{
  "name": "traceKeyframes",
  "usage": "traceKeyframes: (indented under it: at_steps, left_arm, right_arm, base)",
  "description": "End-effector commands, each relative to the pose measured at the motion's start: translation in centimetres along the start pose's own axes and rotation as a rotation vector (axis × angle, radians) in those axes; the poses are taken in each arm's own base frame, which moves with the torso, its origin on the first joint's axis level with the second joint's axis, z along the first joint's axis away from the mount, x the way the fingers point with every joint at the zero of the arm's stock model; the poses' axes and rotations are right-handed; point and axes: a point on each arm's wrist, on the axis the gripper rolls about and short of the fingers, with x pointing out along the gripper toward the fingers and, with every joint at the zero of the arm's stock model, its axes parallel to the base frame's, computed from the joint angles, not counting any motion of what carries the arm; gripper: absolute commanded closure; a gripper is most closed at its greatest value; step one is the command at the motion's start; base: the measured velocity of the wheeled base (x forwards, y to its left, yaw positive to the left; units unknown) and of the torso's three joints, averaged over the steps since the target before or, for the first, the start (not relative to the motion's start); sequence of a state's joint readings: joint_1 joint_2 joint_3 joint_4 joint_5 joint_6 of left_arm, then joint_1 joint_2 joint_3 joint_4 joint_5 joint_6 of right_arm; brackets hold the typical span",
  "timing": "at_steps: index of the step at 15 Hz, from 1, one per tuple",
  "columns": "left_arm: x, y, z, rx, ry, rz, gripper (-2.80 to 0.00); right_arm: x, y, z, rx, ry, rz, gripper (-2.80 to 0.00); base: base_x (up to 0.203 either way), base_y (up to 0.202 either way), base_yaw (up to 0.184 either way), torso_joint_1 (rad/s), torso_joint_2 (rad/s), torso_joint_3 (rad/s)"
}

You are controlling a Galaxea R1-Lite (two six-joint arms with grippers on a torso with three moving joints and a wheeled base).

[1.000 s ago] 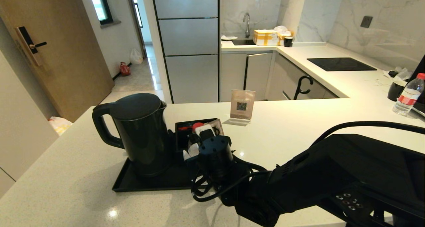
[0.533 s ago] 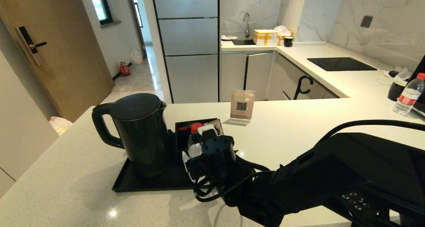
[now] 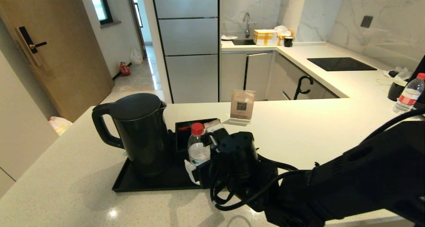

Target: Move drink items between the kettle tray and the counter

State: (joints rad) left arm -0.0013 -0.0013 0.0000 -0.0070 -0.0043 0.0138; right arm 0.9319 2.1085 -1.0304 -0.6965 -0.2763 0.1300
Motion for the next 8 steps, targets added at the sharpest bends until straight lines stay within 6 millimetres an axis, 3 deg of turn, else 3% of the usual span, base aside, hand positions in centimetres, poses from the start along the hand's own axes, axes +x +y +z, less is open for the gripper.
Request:
traceKeyframes:
  at_steps: [1,5,8]
  left_arm:
    - [0.0,0.0,0.0,0.0,0.001,-0.001,0.0]
    - [0.0,0.0,0.0,0.0,0.001,-0.001,0.0]
    - [0.0,0.0,0.0,0.0,0.001,-0.001,0.0]
  right_arm:
    - [-4.6,-0.7,3.3,0.019,-0.065,0.054,-2.8]
    - [-12.4,-3.0,5.5,0.009,-0.086,0.104,-2.8]
    - [-17.7,-7.9,6.4,-0.011,-0.09,0.024,-2.8]
  base:
    - [0.0,0.0,0.0,0.0,0.0,0.0]
    - [0.0,0.0,0.0,0.0,0.0,0.0]
    - [0.0,0.0,0.0,0.0,0.0,0.0]
